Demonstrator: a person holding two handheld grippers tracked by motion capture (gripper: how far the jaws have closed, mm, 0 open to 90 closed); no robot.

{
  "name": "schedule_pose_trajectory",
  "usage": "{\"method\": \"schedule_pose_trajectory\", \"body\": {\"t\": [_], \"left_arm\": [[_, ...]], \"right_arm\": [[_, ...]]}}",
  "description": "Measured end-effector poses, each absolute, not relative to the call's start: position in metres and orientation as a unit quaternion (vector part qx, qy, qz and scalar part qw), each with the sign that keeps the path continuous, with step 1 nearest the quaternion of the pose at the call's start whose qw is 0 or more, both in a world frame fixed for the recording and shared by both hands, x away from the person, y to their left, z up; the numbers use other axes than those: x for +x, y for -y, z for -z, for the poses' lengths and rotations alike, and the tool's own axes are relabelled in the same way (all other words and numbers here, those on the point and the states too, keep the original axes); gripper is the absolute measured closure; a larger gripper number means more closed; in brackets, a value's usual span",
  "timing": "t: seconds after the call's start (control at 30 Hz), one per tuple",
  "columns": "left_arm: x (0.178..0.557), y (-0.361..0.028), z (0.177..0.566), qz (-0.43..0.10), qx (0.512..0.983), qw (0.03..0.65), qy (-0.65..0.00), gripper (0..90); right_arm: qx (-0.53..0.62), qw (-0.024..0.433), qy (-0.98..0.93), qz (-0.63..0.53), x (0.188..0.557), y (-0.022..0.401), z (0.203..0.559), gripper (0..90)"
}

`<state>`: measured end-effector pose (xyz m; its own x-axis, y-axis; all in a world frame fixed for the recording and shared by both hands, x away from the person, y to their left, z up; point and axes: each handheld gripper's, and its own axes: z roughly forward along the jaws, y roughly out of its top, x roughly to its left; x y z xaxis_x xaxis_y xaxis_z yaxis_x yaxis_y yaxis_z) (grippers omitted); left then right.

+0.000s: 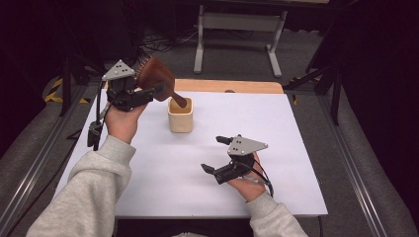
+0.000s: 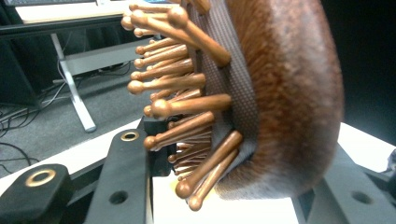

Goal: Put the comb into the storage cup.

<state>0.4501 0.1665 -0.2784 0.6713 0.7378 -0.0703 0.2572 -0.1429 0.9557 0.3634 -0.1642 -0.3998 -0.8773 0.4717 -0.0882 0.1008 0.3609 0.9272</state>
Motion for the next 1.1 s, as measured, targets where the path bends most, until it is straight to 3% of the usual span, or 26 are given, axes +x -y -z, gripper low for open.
{"method": "schedule_pose_trajectory", "body": {"t": [0.5, 1.1], "left_arm": [[0.465, -0.163, 0.287, -0.216, 0.724, 0.543, -0.367, 56.4], [0.484, -0.152, 0.306, -0.18, 0.745, 0.513, -0.385, 55.5]], "right_arm": [[0.178, 0.173, -0.807, -0.536, 0.364, 0.165, 0.4, 1.4], [0.178, 0.172, -0.806, -0.538, 0.364, 0.166, 0.4, 1.4]]}}
